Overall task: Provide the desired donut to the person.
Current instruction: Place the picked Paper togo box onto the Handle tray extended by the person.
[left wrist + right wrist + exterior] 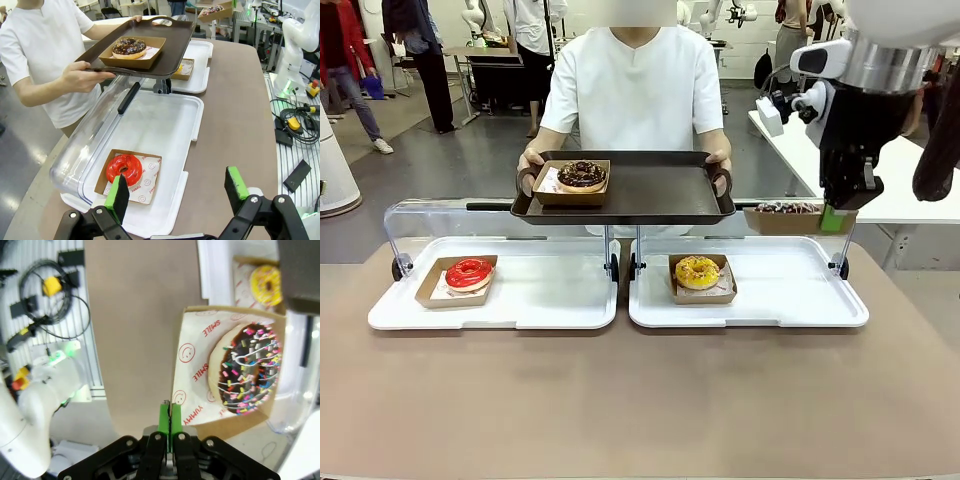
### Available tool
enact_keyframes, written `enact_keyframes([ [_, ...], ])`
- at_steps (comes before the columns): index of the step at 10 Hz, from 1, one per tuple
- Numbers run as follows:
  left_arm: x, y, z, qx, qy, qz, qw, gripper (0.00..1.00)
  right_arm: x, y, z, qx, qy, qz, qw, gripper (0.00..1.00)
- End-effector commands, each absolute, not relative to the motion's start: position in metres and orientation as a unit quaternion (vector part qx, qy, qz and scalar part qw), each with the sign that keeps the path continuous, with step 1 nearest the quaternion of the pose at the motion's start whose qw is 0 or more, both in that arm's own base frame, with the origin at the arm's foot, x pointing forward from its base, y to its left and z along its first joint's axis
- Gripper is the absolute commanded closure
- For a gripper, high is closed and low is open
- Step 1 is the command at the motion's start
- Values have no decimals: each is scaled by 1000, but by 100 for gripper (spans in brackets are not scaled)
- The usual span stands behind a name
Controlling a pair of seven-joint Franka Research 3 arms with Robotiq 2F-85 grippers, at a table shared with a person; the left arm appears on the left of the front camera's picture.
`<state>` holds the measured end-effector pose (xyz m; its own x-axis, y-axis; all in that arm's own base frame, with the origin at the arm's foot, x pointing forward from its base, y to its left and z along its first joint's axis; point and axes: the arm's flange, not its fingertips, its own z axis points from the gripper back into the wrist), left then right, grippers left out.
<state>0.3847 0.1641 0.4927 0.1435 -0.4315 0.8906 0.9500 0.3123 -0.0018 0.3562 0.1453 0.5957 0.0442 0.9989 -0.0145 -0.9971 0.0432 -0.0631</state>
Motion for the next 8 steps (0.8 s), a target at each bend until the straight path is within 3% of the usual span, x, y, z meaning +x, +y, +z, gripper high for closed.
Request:
enact_keyframes([
  [1,384,167,494,-309,-426,-500,688,0,358,171,642,-72,-12,688,722,99],
  [5,384,167,494,-309,-426,-500,688,0,403,229,724,-43,8,704,709,99],
  [8,384,167,494,-309,-426,-500,688,0,448,259,720,-16,9,702,712,99],
])
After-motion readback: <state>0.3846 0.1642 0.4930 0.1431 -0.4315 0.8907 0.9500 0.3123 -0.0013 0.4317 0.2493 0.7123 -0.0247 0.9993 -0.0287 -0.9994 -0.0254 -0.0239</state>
